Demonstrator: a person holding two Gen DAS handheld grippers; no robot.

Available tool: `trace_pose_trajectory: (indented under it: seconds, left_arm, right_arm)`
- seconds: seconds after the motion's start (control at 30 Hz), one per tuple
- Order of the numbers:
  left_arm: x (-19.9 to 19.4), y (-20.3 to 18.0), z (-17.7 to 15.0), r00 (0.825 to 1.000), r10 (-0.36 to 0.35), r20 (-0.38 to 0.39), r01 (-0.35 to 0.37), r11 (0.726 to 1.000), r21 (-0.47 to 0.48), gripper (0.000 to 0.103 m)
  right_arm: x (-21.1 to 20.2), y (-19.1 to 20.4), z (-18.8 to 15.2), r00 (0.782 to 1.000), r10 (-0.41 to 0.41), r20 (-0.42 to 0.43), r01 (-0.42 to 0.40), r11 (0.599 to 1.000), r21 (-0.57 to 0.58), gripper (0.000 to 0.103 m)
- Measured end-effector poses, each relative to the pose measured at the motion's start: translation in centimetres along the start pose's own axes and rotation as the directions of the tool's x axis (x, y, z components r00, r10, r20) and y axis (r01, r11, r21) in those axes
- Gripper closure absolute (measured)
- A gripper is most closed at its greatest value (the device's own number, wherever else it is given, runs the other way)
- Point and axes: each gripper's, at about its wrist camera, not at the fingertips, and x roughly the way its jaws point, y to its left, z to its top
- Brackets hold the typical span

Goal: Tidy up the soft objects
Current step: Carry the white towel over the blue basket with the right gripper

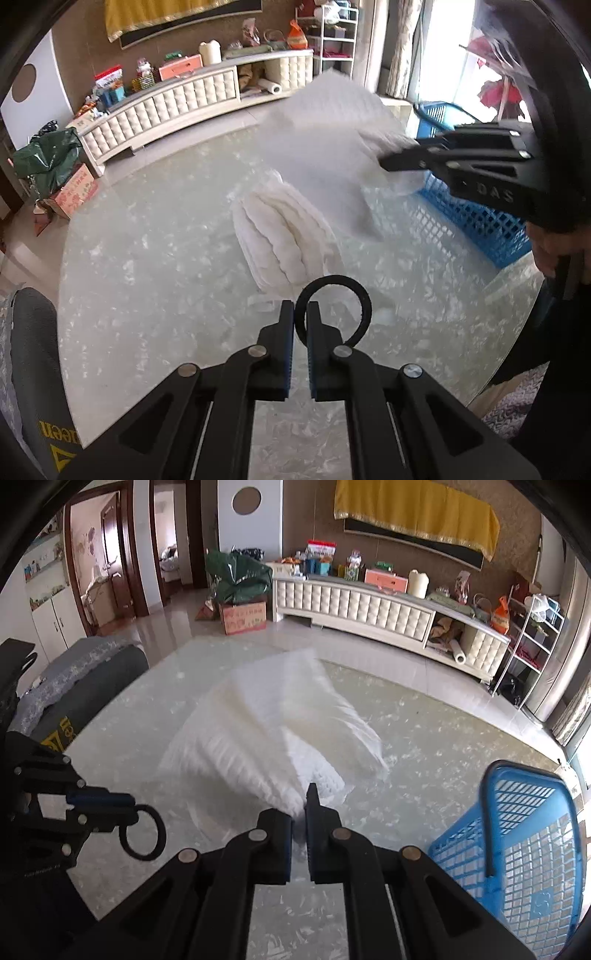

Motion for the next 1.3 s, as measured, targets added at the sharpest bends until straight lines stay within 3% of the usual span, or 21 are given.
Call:
trace_pose_trajectory:
  seconds: [0.43,0.7,0.93,1.13,1.3]
  left_arm:
    - [-3.1,-0.5,0.6,0.998,0.009,0.068,-0.007,1.000,-0.022,0.098]
    - [-4.5,-1.5,1.4,0.992,-0.026,0.121,0.028,0.999,-0.018,0.098]
    - [-4.7,-2.7,2.2,0.988,-0.061,0.143,0.061,0.998,0.004,0.098]
    - [-4.5,-3.4,2.4,0.985,-0.082,0.154,0.078,0.997,0.028,0.098]
    - [-3.6,-3.4,2.5,0.991,-0.062,0.123,0.059,0.998,0.024,0.098]
  right_arm:
    - [-3.8,-1.3,0.5,0.999,0.013,0.052,-0.017,0.997,0.074,0.098]
    - [-9.4,-3.0,2.1,0.988,-0.050,0.148,0.035,0.994,0.103,0.098]
    - [-13.7,-5.7,2.3,0.962,-0.170,0.214,0.141,0.979,0.145,0.098]
    - [-13.6,-8.1,0.7,0.950,-0.246,0.195,0.210,0.959,0.189,0.098]
    - [-10.8,-10.5,-1.2,0.952,-0.282,0.123,0.247,0.939,0.241,0.098]
